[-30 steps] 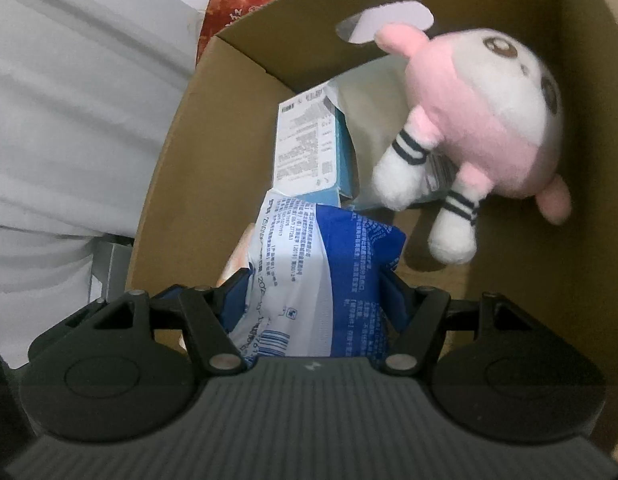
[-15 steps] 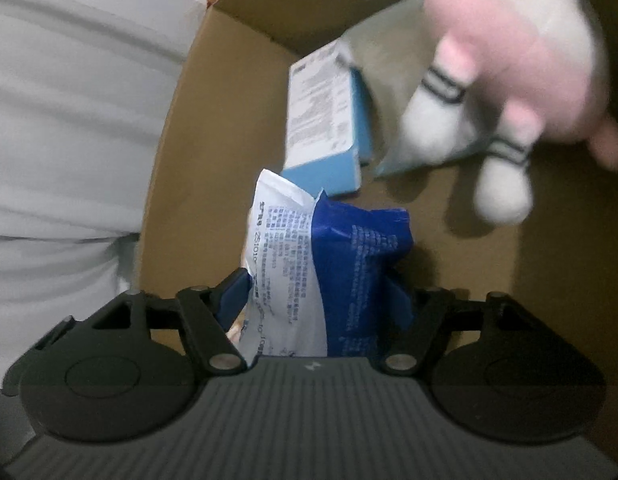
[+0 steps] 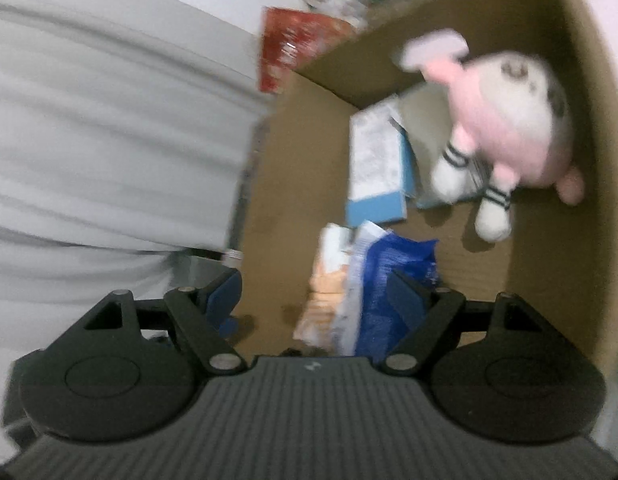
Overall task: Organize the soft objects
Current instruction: 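Lower the towel and diaper pack into the box and open both grippers, then move both grippers back toward the bed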
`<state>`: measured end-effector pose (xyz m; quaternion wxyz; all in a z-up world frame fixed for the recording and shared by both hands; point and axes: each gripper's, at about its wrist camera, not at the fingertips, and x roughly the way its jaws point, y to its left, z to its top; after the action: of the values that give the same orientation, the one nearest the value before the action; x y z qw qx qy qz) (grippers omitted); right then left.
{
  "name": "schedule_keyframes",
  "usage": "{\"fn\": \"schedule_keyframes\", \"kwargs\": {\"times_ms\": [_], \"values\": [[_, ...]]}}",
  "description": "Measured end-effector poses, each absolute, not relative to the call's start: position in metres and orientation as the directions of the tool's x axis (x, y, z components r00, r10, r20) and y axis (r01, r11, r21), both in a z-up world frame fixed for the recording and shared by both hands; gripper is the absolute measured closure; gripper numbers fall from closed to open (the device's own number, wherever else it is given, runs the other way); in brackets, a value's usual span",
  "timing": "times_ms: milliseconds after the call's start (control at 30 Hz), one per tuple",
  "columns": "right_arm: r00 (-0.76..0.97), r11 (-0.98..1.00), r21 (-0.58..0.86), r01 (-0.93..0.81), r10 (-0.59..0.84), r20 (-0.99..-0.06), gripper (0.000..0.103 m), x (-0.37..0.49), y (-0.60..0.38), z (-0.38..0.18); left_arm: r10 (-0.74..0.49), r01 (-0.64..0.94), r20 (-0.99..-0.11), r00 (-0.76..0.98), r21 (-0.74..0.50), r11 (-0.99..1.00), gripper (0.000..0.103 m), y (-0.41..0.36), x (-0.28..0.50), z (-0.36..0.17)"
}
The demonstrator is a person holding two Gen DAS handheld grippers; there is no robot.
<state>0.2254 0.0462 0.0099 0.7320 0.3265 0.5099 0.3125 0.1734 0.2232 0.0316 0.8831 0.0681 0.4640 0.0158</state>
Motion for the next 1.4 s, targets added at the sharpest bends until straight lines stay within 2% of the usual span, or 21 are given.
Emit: {"fn": "schedule_keyframes", "kwargs": {"times_ms": [167,300,500,833,967,1133,1267,1367,1400], "values": [[0.374,0.553,0.802,-0.224,0.809,-0.453,0.019,0.18,-0.019,0.049,0.021,0.071,-0.764,0.645,0.087,0.994,0.016,0.195,0.144,0.06],[0.432,0.571,0.784,-0.242,0.787,-0.44,0.017,0.128,-0.079,0.049,-0.099,0.15,-0.726,0.681,0.006,0.989,0.012,0.164,0.119,0.069],[0.576,0.652,0.742,-0.154,0.67,-0.468,0.017,0.063,-0.177,0.025,-0.239,0.235,-0.706,0.666,-0.105,0.966,0.011,0.11,0.103,0.064],[0.766,0.761,0.646,0.064,0.378,-0.521,0.017,-0.026,-0.31,-0.004,-0.396,0.416,-0.683,0.614,-0.147,0.898,0.011,0.001,0.089,0.037],[0.761,0.765,0.634,0.112,0.345,-0.55,0.017,-0.03,-0.326,-0.027,-0.456,0.475,-0.676,0.579,-0.175,0.863,0.011,-0.039,0.08,0.018],[0.736,0.79,0.603,0.114,0.34,-0.585,0.018,0.001,-0.339,-0.048,-0.476,0.528,-0.675,0.565,-0.148,0.836,0.012,-0.079,0.066,-0.002],[0.687,0.804,0.583,0.116,0.359,-0.632,0.019,0.039,-0.341,-0.068,-0.465,0.541,-0.701,0.541,-0.133,0.831,0.022,-0.102,0.063,-0.017],[0.649,0.813,0.571,0.111,0.376,-0.662,0.026,0.058,-0.342,-0.079,-0.465,0.538,-0.707,0.533,-0.142,0.831,0.027,-0.106,0.062,-0.023],[0.639,0.812,0.573,0.114,0.381,-0.668,0.035,0.062,-0.343,-0.082,-0.466,0.536,-0.708,0.531,-0.145,0.832,0.029,-0.107,0.062,-0.024]]}}
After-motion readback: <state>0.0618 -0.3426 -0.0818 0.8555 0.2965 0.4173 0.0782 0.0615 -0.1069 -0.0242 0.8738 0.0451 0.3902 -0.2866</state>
